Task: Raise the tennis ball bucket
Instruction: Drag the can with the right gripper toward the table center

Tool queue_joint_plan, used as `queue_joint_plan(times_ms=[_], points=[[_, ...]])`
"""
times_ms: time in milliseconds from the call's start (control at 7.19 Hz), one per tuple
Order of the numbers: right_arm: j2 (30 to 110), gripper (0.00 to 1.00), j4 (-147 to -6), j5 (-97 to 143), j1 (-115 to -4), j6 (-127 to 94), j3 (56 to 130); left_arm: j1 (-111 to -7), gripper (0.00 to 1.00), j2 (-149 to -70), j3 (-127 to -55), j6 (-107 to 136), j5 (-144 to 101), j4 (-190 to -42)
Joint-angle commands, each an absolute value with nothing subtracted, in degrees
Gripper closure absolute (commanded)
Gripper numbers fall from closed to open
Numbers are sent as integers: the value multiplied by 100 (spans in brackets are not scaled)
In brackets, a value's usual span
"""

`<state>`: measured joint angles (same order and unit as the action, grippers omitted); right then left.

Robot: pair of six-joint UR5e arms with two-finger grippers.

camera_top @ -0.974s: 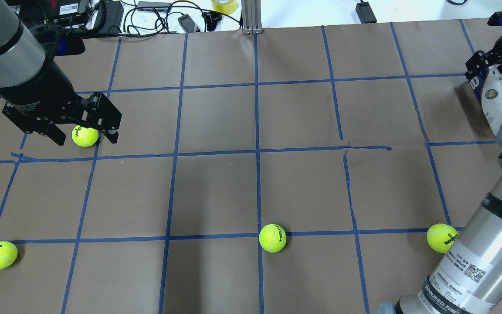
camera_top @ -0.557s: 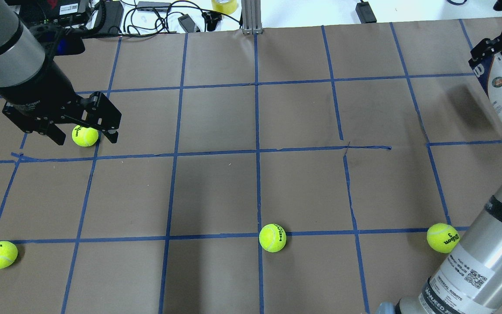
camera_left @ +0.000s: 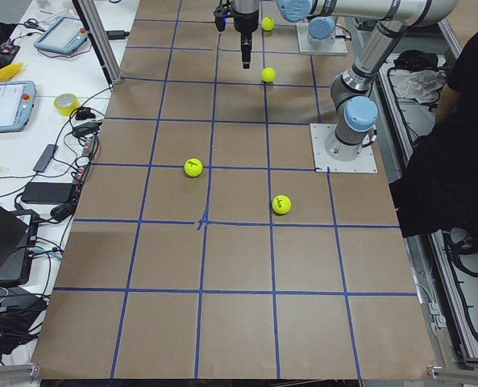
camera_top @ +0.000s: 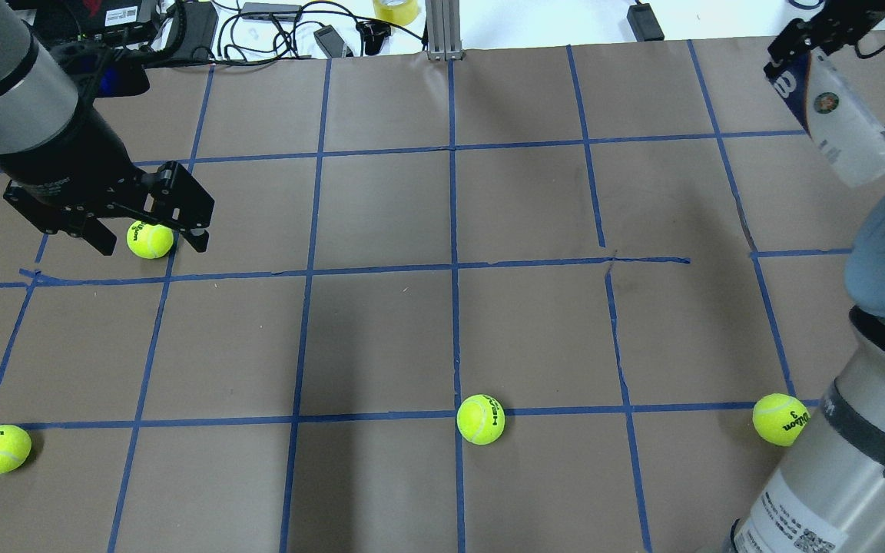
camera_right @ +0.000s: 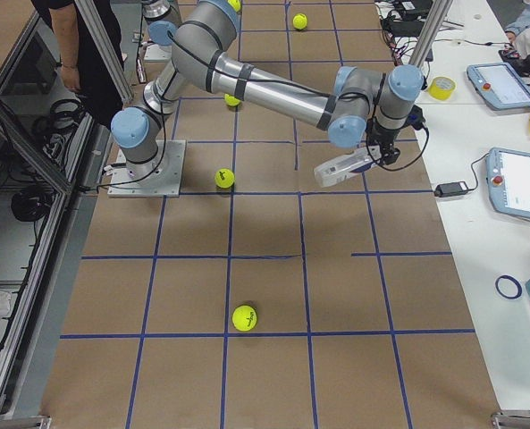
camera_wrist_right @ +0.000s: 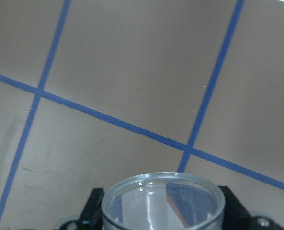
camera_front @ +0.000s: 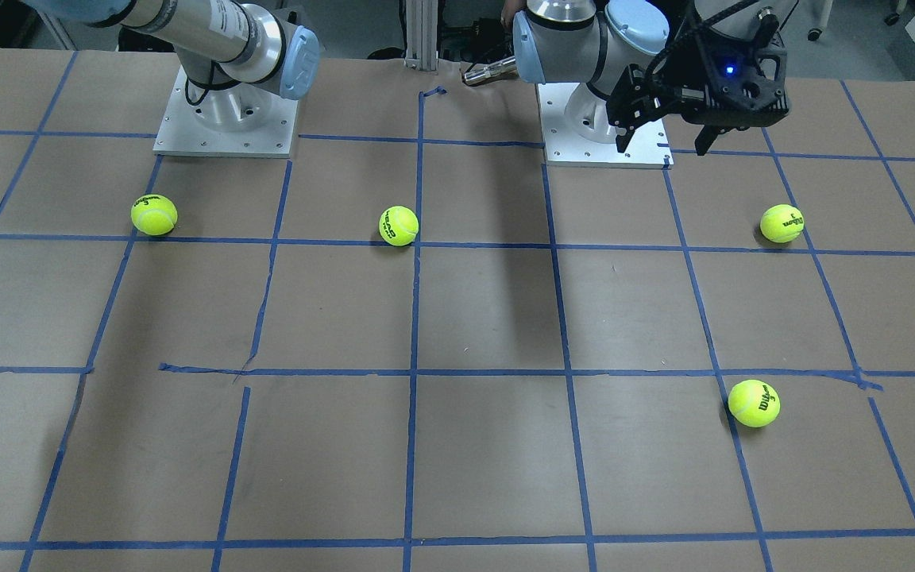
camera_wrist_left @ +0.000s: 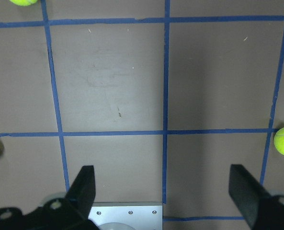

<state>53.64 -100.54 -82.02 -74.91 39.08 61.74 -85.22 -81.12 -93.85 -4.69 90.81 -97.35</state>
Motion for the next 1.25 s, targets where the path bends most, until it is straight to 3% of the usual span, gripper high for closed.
queue_joint_plan(times_ms=[0,278,417,835,1113], points=[[5764,64,-10045,-8235,-8338,3911,6834,-8124,0,-8138,-9282,-483,9306,-9729],[6037,79,-10063,-8165,-8848,4766,7363,-7596,0,-8226,-9290,-928,9298,-9686],[6090,81,-10072,-8156,-9103,4964,7409,-7298,0,-8235,-9334,-1271,9273,-9686],[6073,80,-11336,-8244,-10638,5580,7689,-6908,0,-8244,-9378,-1310,9255,-9686],[5925,79,-12763,-8682,-11510,5843,8460,-6908,0,-8262,-9378,-1310,9334,-9686]])
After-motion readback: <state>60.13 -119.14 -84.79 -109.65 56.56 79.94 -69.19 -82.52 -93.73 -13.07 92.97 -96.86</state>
